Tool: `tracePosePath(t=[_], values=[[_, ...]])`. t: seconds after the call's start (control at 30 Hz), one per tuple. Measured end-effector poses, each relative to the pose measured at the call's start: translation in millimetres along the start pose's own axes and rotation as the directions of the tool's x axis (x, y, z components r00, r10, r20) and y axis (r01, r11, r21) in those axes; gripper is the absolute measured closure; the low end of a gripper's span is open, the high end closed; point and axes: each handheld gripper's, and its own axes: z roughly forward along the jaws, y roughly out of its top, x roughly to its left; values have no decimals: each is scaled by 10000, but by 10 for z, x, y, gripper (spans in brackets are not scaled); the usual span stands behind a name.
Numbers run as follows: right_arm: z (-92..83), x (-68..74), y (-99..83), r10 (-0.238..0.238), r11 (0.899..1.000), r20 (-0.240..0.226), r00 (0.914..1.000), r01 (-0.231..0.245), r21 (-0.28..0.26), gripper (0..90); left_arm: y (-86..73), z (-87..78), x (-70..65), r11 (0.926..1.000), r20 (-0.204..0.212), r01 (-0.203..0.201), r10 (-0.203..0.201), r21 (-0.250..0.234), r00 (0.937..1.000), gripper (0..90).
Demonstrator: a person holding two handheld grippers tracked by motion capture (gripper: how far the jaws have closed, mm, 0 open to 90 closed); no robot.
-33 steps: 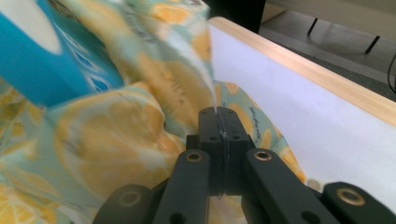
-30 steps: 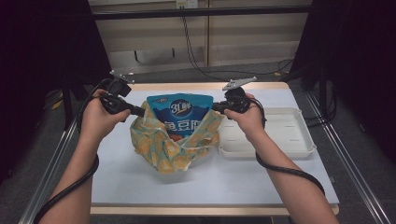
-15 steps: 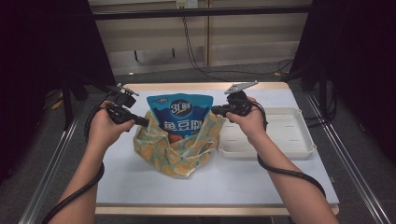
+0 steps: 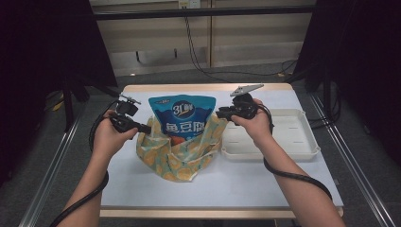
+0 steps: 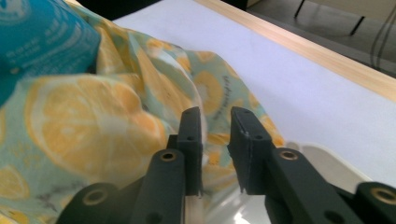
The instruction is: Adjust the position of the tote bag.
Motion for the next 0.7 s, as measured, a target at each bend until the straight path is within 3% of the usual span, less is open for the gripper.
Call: tracePosePath(t=[0.1,0.13,0.17,0.23,0.37,0.4,0.47,0.5,0.63,0.7], values=[[-53,-31,-14,-17,10000,188,9998,16,56,715,-37,56,0,9999,45,-27,26,121,10000,881],[-75,-49,-22,0,10000,187,9998,0,18,710,-51,77,-17,9998,24,221,-221,-28,9998,879],[-105,-65,-30,81,10000,291,9995,-81,-6,696,-55,76,-4,9999,79,-14,13,124,10000,878],[-145,-90,-45,159,9999,252,9996,-160,21,695,-69,88,-6,9999,45,-34,34,108,10000,873],[-227,-101,-65,43,10000,325,9995,-45,76,671,-92,95,-17,9991,-8,372,-373,-204,9993,866],[-243,-99,-67,40,10000,327,9995,-42,63,662,-92,76,8,10000,87,80,-80,27,9999,869],[-274,-99,-73,21,10000,317,9995,-23,60,646,-103,72,6,9999,90,122,-123,58,9999,874],[-286,-98,-77,10,10000,273,9996,-12,85,635,-108,67,17,9998,82,-53,52,176,10000,874],[-322,-88,-89,10,9998,226,9997,-14,197,596,-125,83,4,9999,138,149,-150,67,9998,876],[-330,-76,-90,48,9998,179,9998,-51,203,574,-118,82,12,9996,124,-59,55,289,9999,876]])
